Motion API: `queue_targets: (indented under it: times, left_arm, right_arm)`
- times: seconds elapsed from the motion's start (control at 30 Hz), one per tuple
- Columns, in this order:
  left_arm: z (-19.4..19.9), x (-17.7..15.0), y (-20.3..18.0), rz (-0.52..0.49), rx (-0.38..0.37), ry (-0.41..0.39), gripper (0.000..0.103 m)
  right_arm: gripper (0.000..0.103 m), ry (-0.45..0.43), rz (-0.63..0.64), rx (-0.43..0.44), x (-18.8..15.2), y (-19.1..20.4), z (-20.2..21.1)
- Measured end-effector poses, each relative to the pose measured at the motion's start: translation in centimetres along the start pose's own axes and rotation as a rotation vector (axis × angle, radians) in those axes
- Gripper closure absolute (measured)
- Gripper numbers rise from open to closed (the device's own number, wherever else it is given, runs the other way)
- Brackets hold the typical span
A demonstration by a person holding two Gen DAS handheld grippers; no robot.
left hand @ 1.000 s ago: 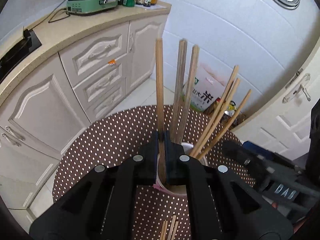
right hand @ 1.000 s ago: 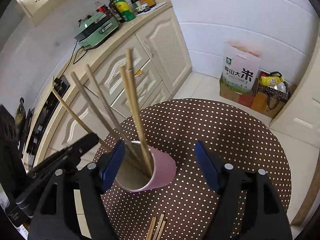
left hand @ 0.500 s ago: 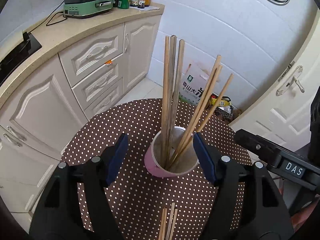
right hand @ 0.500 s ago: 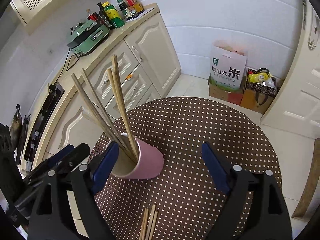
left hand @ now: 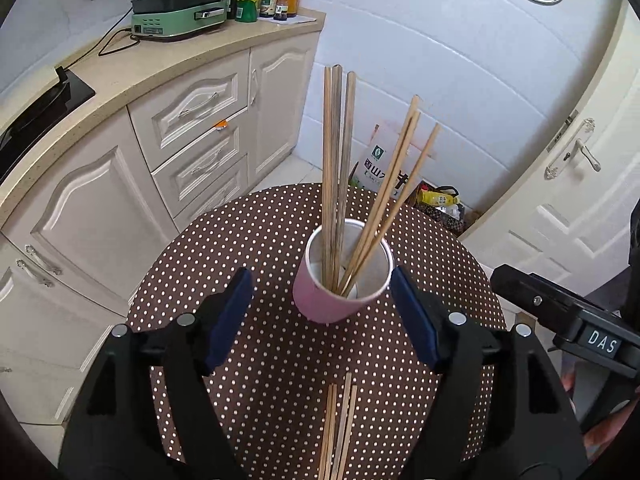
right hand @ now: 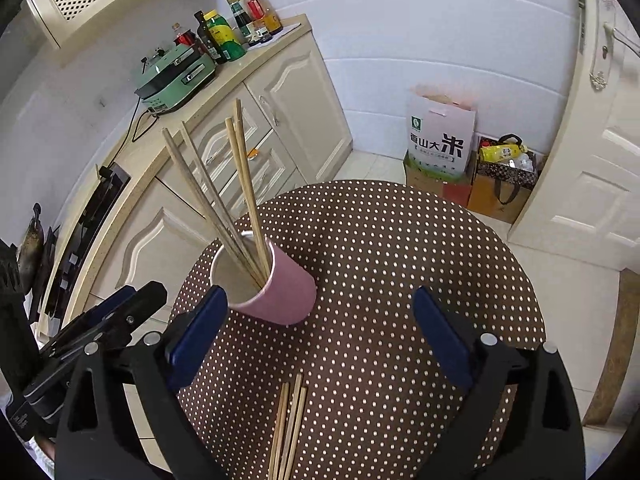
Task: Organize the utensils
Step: 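Move both grippers back down to the chopstick pile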
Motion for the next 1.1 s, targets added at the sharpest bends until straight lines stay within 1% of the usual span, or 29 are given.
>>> queue_targets:
  times: [0.17,0.37,0.53,0.63,0.8,0.93,1.1]
  left_arm:
    - [0.7,-0.9,0.0,-0.008,-0.007,0.006,0.032]
    - [1.4,-2.5,0.2,-0.026,-0.015,0.022,0.027]
    - [1.7,-4.4,0.6,-0.044,-0.023,0.055,0.024]
    - [1.6,-5.7,1.0,-0.053,-0.025,0.079,0.021]
    - [0.8,-8.3,2.0,-0.072,-0.021,0.149,0.020]
    - [0.1,-10.9,3.1,-0.083,-0.014,0.211,0.020]
    - [-1.4,-14.5,4.2,-0.118,0.017,0.292,0.020]
  right_arm:
    - [0.012,0.003,-0.006,-0.012,-1.2,0.1,0.9]
    - [0.012,0.023,-0.025,-0.028,-3.4,0.0,1.7]
    - [0.012,0.055,-0.058,-0.042,-5.6,0.1,1.8]
    - [0.012,0.080,-0.071,-0.058,-7.0,0.1,1.5]
    - [0.012,0.130,-0.109,-0.081,-10.0,0.2,0.9]
    - [0.012,0.163,-0.116,-0.098,-12.0,0.5,0.2]
    - [0.012,0.220,-0.132,-0.114,-14.8,0.4,-1.0]
Point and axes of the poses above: each gripper's, at about its wrist camera, not at the fingertips, and z roughly against the way its jaws point, y to its left, x to its top, the point moved 9 cm from there along -z, roughly the way its jaws point, and after that the axes turned 7 degrees about z, right-handed, at the moved point
